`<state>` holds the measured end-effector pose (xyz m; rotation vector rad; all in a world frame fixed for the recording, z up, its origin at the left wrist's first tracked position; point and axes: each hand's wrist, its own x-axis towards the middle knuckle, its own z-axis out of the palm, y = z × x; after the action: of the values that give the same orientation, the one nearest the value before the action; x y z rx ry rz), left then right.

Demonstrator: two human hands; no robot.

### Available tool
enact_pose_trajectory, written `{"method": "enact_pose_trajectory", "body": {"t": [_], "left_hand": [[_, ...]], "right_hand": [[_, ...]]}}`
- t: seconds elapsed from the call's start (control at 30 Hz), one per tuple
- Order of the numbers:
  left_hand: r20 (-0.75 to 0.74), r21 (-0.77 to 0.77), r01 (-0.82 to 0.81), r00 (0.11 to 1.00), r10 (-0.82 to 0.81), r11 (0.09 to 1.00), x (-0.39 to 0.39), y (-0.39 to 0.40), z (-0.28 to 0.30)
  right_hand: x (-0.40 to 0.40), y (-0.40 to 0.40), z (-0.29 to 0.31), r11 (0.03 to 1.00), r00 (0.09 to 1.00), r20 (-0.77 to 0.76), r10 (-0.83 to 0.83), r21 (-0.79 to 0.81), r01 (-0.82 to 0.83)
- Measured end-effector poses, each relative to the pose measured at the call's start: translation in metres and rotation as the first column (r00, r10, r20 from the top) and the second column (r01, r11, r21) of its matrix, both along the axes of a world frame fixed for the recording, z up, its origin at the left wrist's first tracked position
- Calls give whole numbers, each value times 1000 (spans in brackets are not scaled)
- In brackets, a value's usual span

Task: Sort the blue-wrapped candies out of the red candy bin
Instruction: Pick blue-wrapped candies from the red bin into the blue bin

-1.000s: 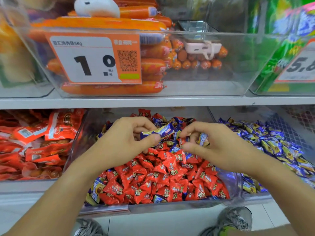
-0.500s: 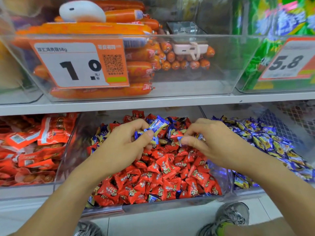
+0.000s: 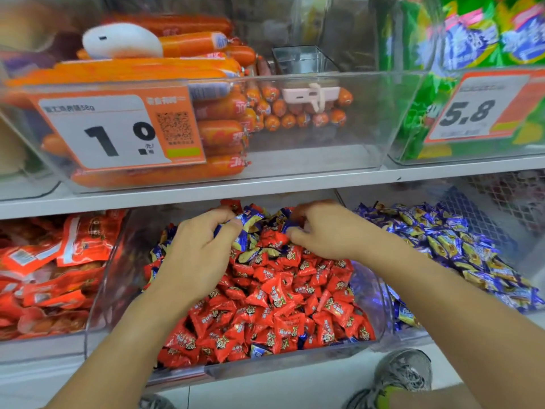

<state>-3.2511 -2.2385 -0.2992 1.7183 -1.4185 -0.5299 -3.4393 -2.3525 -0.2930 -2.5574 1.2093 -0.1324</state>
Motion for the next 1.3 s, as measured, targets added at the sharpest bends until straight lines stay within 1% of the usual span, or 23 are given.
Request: {"method": "enact_pose_trajectory", "body": {"t": [0.03,0.1,0.2,0.27,0.3,0.37,0.43,0.47,0.53,0.6,0.63,0.67,0.73,0.8,0.9,0.97,1.0,1.03,1.1,1.13,1.17,1.23,1.3], "left_hand": [[16,3,8,1000,-8,1000,0,1,0],[57,6,35,998,-35,999,-3,4,0],[87,-5,65,994,-64,998,-7,7,0],[73,-13,76,995,-74,997,-10,7,0],[60,-22,85,995,-84,996,-13,7,1],[44,-51,117,992,-115,992,-21,8,3],[49,-69,161,986,-158,984,-35,8,6],[46,-81,181,983,-178,980,-44,8,8],[59,-128,216,976,-210,968,-61,5,11],[133,-178,253,964,-231,951,-74,1,12],[184,-186,276,953,-242,943,-82,-1,14],[224,-184,299,940,-257,936,-90,-4,17],[271,-176,349,916,-296,921,-107,-11,25],[299,-150,403,889,-347,903,-124,-22,33],[381,-47,475,822,-423,879,-154,-43,41],[459,19,462,784,-418,887,-171,-59,40],[466,32,448,784,-410,893,-176,-65,38],[449,41,439,794,-409,897,-180,-71,34],[429,56,436,802,-416,898,-183,-77,28],[433,62,430,802,-412,901,-182,-77,26],[433,51,415,810,-394,908,-179,-75,23],[404,-21,355,858,-317,935,-169,-68,18],[389,-71,268,895,-221,961,-148,-56,11]], "right_hand": [[2,-2,-3,1000,999,-44,10,3,-10],[2,-3,-6,1000,1000,-23,14,-17,-14],[-8,0,-6,996,988,156,-11,-85,24],[-17,8,-4,990,945,325,-44,-110,84],[-20,14,-2,988,909,410,-77,-90,125],[-24,29,1,978,818,539,-200,63,197],[-27,43,3,946,716,624,-312,272,176],[-28,50,4,928,675,651,-347,341,148],[-30,62,7,879,611,664,-431,462,118],[-34,68,9,800,507,670,-542,596,67],[-40,68,12,774,457,675,-579,632,46],[-49,67,14,770,439,679,-588,636,47],[-71,60,18,786,471,681,-561,617,44],[-96,54,21,776,504,671,-544,631,-2],[-130,43,23,766,461,686,-562,643,-23],[-152,33,23,807,449,707,-546,589,53],[-164,26,22,851,488,714,-502,510,128],[-175,20,21,890,552,703,-448,409,202],[-194,9,19,932,699,617,-362,223,286],[-201,4,19,936,741,573,-351,202,287],[-205,1,20,937,754,558,-348,227,264],[-212,-5,22,928,749,563,-350,314,198],[-216,-10,21,927,733,585,-347,334,173]]}}
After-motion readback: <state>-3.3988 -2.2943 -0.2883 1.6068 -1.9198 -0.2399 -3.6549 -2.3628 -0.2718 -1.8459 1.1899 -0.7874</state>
